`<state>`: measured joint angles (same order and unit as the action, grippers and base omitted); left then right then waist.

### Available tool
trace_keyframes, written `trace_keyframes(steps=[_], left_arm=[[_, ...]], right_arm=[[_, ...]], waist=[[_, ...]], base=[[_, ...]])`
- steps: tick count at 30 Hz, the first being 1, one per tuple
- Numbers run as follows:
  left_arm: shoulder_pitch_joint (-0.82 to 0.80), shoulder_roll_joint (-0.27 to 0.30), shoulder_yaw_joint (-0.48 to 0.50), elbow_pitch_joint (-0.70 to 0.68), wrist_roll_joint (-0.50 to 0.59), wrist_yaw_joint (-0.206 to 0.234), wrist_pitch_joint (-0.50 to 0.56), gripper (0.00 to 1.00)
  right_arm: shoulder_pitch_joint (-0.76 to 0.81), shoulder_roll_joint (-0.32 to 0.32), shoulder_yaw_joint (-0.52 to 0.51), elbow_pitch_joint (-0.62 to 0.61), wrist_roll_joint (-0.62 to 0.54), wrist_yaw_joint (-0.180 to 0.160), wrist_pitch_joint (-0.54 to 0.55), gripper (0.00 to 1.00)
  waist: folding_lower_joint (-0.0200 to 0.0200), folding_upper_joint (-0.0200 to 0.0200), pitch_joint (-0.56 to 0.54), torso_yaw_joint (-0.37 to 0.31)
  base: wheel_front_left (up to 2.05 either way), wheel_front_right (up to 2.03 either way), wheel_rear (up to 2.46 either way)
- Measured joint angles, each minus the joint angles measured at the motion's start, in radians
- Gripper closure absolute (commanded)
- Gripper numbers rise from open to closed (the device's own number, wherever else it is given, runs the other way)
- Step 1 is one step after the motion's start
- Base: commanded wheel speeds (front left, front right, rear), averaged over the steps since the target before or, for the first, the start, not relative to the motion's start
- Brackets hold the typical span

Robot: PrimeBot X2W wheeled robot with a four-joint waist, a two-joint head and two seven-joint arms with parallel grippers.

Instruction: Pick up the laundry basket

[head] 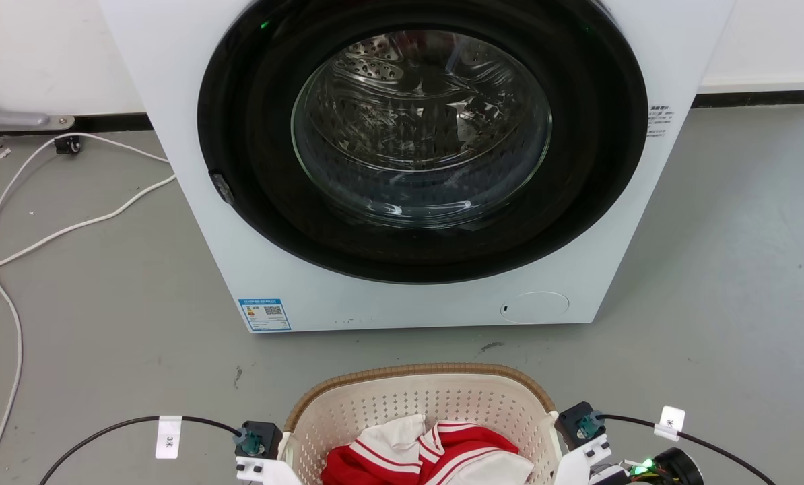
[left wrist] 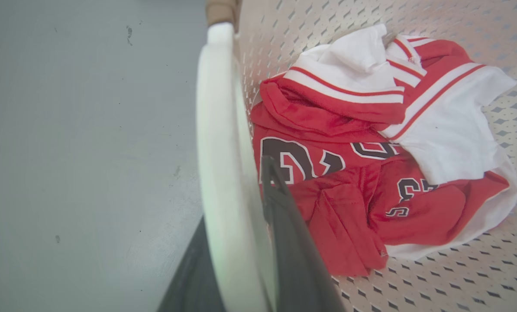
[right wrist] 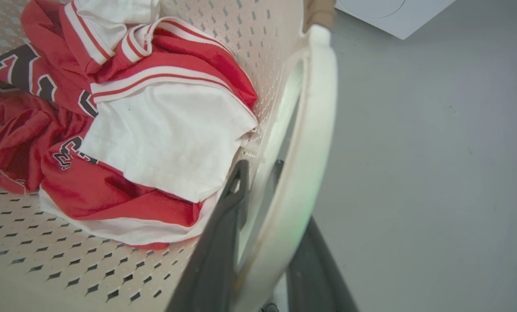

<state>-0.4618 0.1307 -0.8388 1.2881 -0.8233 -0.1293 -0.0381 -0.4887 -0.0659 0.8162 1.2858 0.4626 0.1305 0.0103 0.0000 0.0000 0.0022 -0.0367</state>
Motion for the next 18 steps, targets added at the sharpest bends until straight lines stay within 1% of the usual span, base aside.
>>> trace_keyframes(steps=[18], left_arm=[[0.0,0.001,-0.01,0.0,-0.009,0.001,0.0,1.0]], right_arm=[[0.0,0.0,0.004,0.0,0.0,0.0,0.0,1.0]], waist=[[0.0,0.0,-0.001,-0.002]], base=[[0.0,0.0,0.0]])
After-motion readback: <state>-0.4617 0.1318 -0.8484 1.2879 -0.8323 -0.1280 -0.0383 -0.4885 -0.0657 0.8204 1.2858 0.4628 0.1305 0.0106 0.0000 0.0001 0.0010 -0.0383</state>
